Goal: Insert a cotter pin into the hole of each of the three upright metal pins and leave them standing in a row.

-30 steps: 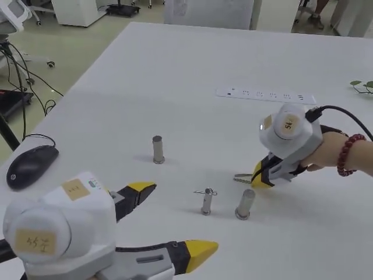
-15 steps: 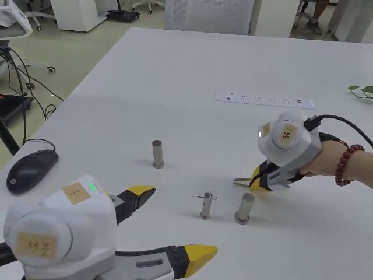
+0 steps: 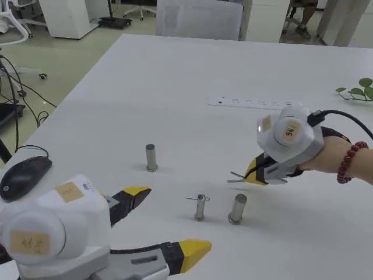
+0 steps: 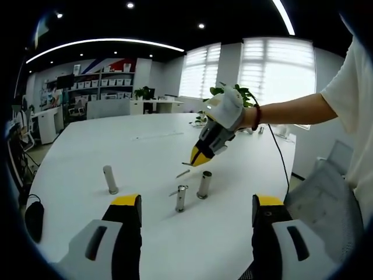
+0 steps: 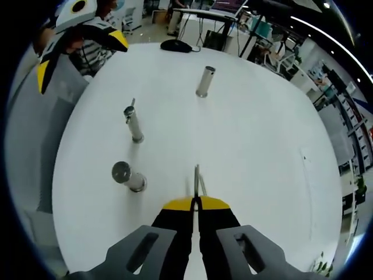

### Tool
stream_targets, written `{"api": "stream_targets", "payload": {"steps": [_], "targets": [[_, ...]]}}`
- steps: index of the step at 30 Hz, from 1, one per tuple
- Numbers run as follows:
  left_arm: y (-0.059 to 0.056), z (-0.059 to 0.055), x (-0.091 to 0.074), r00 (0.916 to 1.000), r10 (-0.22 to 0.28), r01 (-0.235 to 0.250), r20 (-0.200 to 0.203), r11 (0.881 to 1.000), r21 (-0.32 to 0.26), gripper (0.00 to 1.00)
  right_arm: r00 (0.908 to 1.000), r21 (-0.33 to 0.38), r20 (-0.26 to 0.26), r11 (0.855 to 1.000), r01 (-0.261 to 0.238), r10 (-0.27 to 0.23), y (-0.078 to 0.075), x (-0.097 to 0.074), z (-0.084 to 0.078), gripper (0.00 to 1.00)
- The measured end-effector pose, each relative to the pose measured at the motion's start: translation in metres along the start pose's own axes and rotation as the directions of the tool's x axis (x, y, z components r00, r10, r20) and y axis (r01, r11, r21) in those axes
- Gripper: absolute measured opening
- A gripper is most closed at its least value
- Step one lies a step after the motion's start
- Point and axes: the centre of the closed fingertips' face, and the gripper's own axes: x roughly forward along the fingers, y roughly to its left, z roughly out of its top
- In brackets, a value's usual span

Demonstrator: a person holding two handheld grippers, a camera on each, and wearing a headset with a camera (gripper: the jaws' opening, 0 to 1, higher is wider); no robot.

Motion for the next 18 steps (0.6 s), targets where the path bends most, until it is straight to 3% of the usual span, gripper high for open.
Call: {"api": "stream_targets", "payload": {"steps": [8, 18], "targets": [[-0.004, 0.005, 0.003, 0.9999, -0.016, 0.016, 0.005, 1.0, -0.016, 0.72, 0.9974, -0.018, 0.051, 0.999, 0.051, -0.05, 0.003, -0.026, 0.016, 0.03], [-0.008, 0.007, 0.005, 0.9994, -0.033, 0.034, 0.008, 0.998, -0.052, 0.61, 0.9922, -0.065, 0.096, 0.994, 0.086, -0.079, 0.021, -0.051, 0.034, 0.03]]}}
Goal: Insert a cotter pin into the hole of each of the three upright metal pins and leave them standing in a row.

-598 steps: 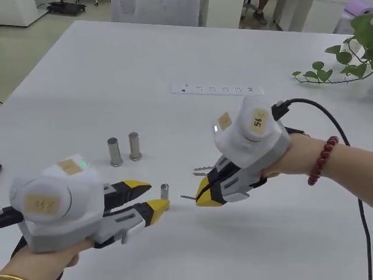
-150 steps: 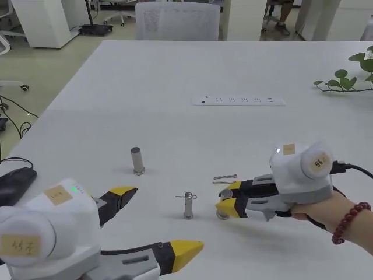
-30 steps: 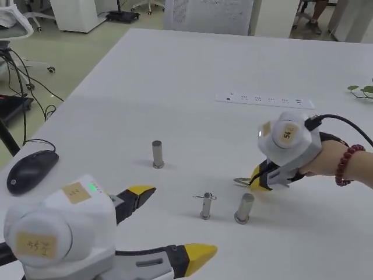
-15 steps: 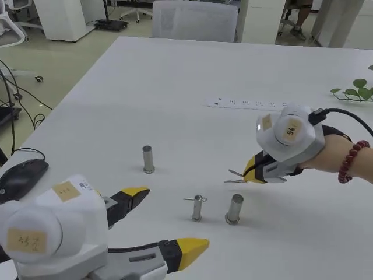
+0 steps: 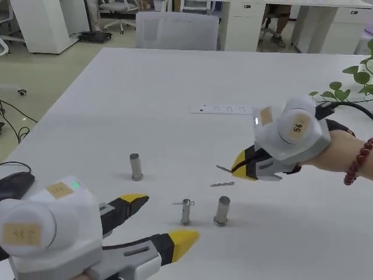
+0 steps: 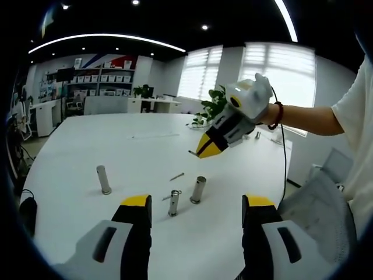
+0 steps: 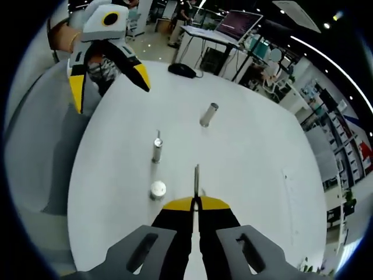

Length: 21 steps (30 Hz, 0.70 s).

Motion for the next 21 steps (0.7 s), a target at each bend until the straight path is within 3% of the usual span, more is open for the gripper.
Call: {"api": "stream_targets", "payload": {"steps": [13, 21], "targets": [[-0.013, 0.01, 0.005, 0.9974, -0.057, 0.061, 0.043, 0.995, -0.084, 0.5, 0.9994, -0.065, 0.032, 0.998, -0.014, 0.016, 0.029, -0.014, 0.02, 0.03], [-0.021, 0.007, 0.01, 0.9952, -0.092, 0.096, 0.033, 0.986, -0.14, 0.42, 0.9972, -0.087, 0.055, 0.995, -0.045, 0.05, 0.053, -0.013, 0.031, 0.03]]}}
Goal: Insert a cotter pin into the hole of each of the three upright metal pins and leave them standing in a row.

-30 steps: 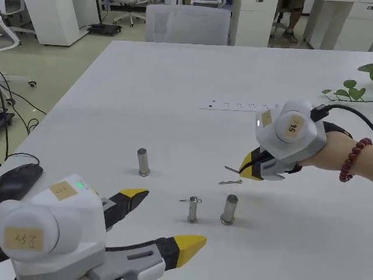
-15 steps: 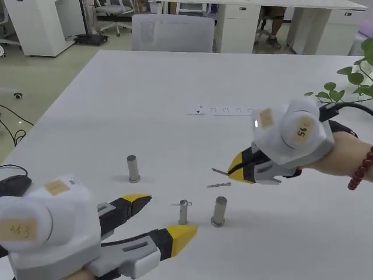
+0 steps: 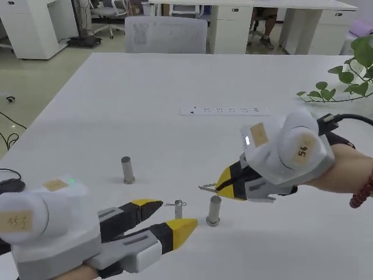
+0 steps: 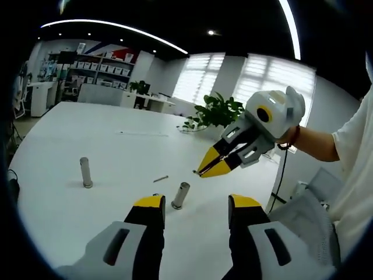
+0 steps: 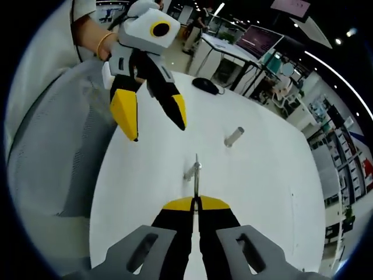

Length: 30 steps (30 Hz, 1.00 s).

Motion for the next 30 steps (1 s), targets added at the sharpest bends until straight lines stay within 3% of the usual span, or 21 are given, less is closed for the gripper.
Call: {"api": "stream_targets", "payload": {"steps": [7, 16, 30], "targets": [[-0.004, -0.003, 0.004, 0.9996, -0.028, 0.028, -0.002, 0.997, -0.07, 0.37, 0.9994, -0.018, 0.02, 1.0, -0.026, 0.027, 0.016, 0.005, 0.011, 0.03], [-0.008, -0.013, 0.009, 0.9981, -0.057, 0.052, -0.026, 0.983, -0.175, 0.31, 0.9979, -0.039, 0.042, 0.998, -0.048, 0.05, 0.032, 0.011, 0.024, 0.03], [-0.007, -0.017, 0.01, 0.998, -0.056, 0.047, -0.03, 0.968, -0.247, 0.12, 0.9958, -0.054, 0.061, 0.996, -0.065, 0.068, 0.044, 0.014, 0.035, 0.03]]}}
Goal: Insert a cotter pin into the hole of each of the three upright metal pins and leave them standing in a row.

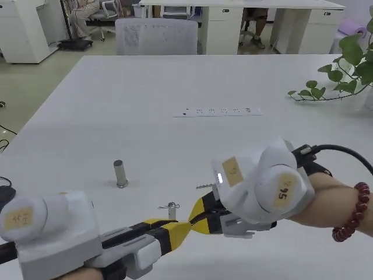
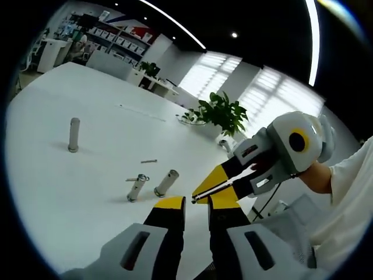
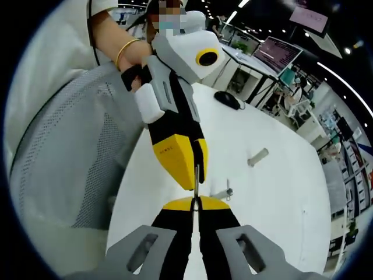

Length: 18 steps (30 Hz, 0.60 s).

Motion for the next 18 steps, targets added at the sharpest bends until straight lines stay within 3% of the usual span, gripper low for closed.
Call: {"api": "stream_targets", "payload": {"steps": [11, 18], "targets": [[0.0035, -0.0016, -0.0002, 1.0, 0.008, -0.008, 0.001, 0.999, -0.044, 0.02, 1.0, -0.007, 0.006, 1.0, -0.001, 0.001, 0.0005, 0.0002, 0.0043, 0.03], [0.0043, -0.0033, -0.0002, 0.9999, 0.012, -0.012, -0.005, 0.999, -0.031, 0.01, 1.0, -0.016, -0.003, 1.0, -0.001, 0.001, 0.0011, 0.0025, 0.0042, 0.03]]}}
